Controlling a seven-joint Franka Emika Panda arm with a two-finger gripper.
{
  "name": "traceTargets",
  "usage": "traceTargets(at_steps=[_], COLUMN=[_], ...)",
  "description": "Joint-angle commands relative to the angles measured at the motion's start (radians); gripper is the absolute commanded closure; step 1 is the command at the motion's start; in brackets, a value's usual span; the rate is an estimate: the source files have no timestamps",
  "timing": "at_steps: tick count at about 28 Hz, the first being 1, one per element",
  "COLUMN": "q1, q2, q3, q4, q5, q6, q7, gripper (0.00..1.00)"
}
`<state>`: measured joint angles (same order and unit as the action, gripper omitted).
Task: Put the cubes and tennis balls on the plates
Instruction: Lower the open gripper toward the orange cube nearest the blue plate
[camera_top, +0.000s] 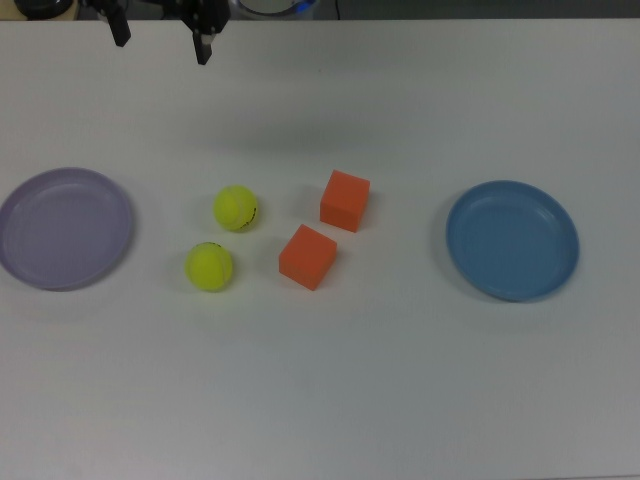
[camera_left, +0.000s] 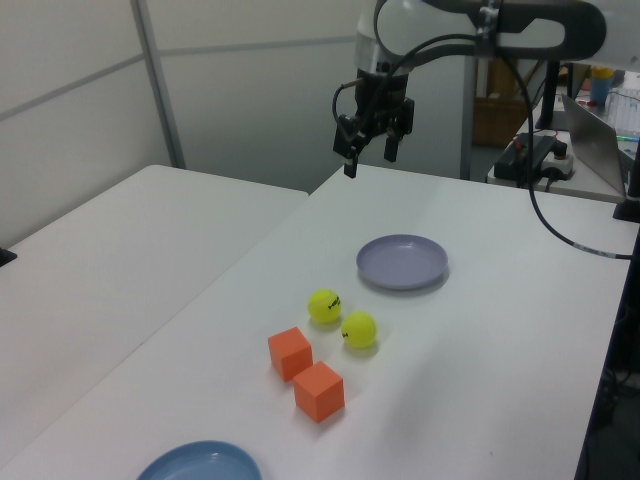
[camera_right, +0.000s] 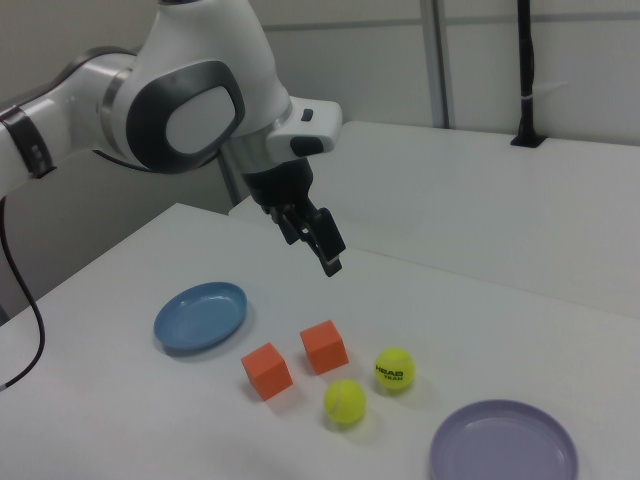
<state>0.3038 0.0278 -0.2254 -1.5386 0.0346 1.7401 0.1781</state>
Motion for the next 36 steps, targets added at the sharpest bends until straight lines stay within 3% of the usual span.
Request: traceTargets(at_steps=[1,5,7,10,17,21,32,36], q1=[-0.029,-0.023,-0.023,-0.022,-0.023,-0.022,-0.022,-0.018], q2=[-0.014,-0.016,-0.016,-0.014,-0.003,0.004,0.052,0.109], q3=[0.067,0.084,0.130,0.156,0.274,0.313,0.350,0.354], q4=[-0.001,-0.001,-0.006,-0.011,-0.118,-0.182,-0.348,-0.360], q5=[0.144,0.157,0.156,0.154,0.140,0.139,0.136,0.094], q6=[-0.045,-0.045,-0.044,-0.044,0.067,0.139,0.370,0.417], q7=[-0.025,-0.005,0.038,0.060,0.139,0.149,0.210,0.276], gripper=[0.00,0.00,0.00,0.00,0.00,0.00,0.00,0.00])
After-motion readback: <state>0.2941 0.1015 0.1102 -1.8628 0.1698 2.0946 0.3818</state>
